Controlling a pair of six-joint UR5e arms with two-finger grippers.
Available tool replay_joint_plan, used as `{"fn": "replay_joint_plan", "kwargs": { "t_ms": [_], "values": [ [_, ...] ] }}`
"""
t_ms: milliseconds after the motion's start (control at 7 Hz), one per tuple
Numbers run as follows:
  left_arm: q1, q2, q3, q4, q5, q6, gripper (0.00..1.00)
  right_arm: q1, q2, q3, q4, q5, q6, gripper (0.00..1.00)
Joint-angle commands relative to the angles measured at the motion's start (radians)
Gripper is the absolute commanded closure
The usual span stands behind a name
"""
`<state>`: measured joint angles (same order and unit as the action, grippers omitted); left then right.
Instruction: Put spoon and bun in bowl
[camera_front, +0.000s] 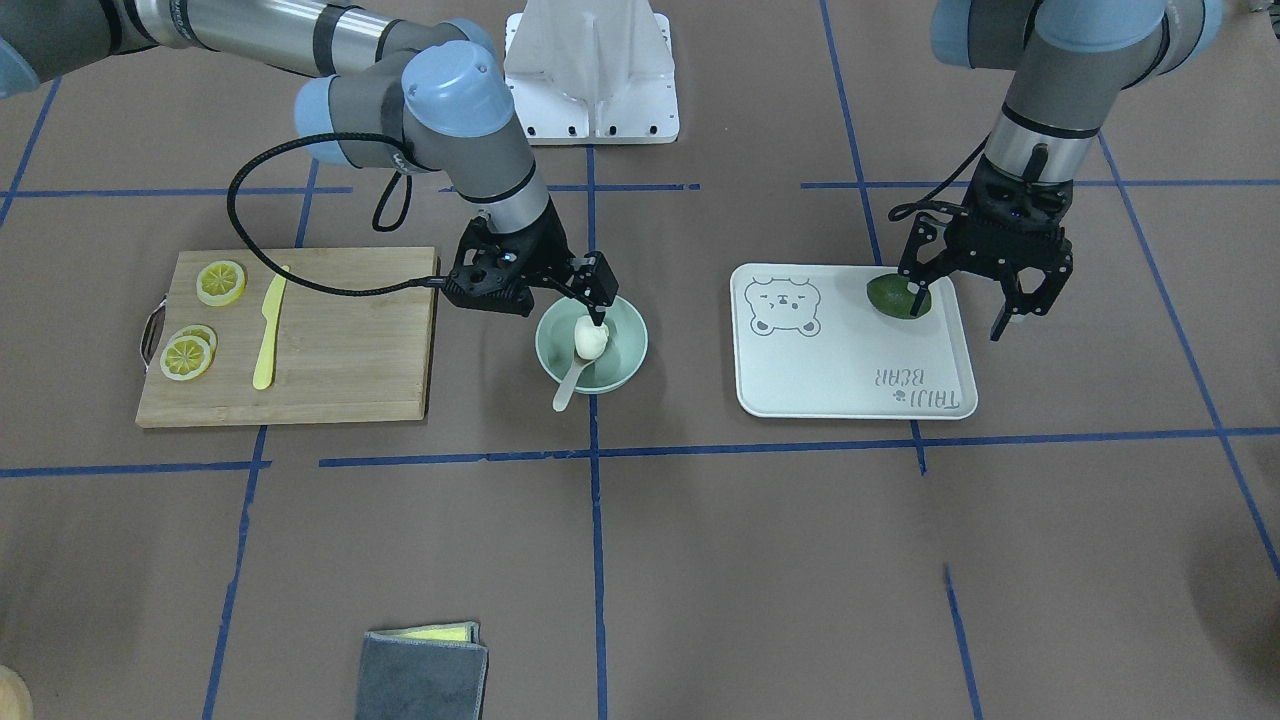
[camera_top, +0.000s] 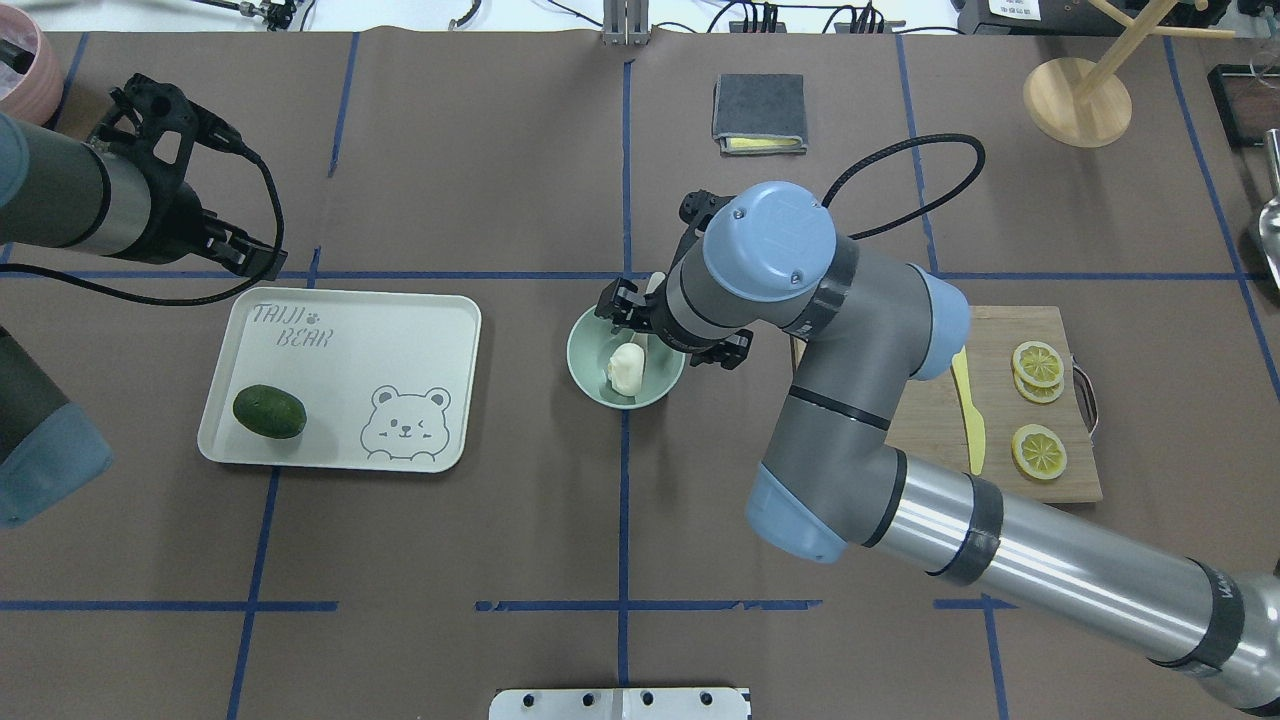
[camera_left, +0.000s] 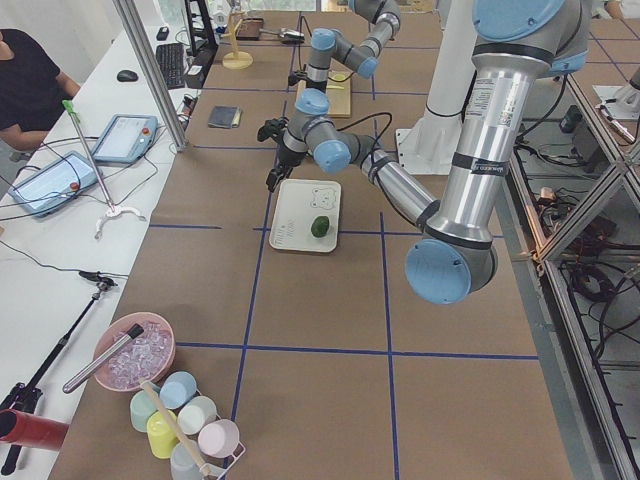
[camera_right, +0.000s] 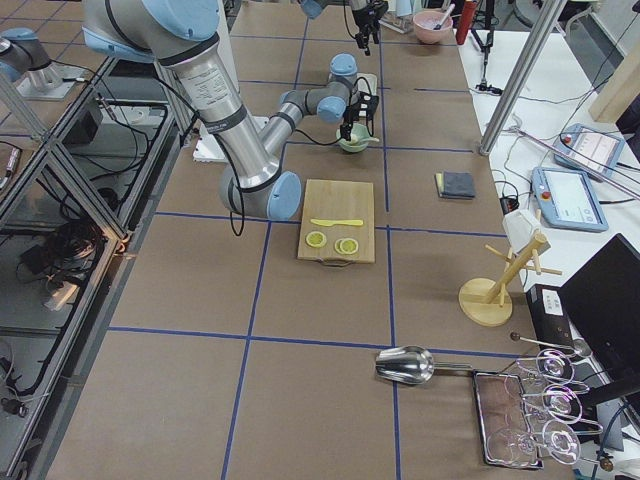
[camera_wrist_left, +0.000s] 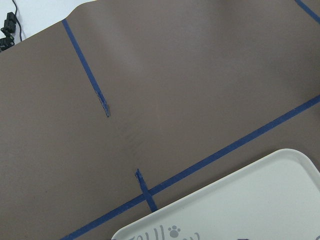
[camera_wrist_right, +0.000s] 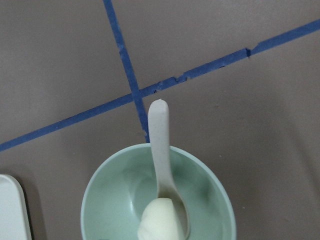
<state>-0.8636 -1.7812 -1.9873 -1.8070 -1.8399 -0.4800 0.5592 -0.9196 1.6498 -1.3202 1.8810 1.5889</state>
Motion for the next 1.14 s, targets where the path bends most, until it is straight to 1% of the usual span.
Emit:
{"fn": "replay_joint_plan", "kwargs": {
  "t_ms": [0, 143, 286, 429, 571, 714, 857, 1000],
  "values": [
    [-0.072, 0.078, -0.016, -0.003, -0.033, 0.152, 0.14, 0.129, -0.219, 0.138, 0.001, 0.128, -0.12, 0.0],
    [-0.16, 0.097, 0.002, -0.003, -0.142, 0.273, 0.14, 0.236, -0.345, 0.195, -0.001, 0.204, -0.289, 0.0],
    [-0.283, 0.121, 0.034, -0.002, -0.247, 0.413, 0.12, 0.363, -0.446, 0.209, -0.001, 0.301, -0.448, 0.0],
    [-0.396, 0.138, 0.088, -0.002, -0.359, 0.52, 0.12, 0.474, -0.531, 0.211, -0.005, 0.366, -0.634, 0.0],
    [-0.502, 0.155, 0.152, 0.001, -0.437, 0.663, 0.01, 0.572, -0.615, 0.211, -0.01, 0.391, -0.814, 0.0],
    [-0.585, 0.155, 0.212, 0.003, -0.456, 0.749, 0.01, 0.681, -0.687, 0.202, -0.019, 0.427, -0.995, 0.0],
    [-0.642, 0.192, 0.238, 0.002, -0.456, 0.779, 0.01, 0.779, -0.746, 0.199, -0.048, 0.453, -1.164, 0.0],
    [-0.684, 0.219, 0.242, 0.026, -0.481, 0.779, 0.01, 0.86, -0.775, 0.199, -0.118, 0.47, -1.325, 0.0]
  ]
}}
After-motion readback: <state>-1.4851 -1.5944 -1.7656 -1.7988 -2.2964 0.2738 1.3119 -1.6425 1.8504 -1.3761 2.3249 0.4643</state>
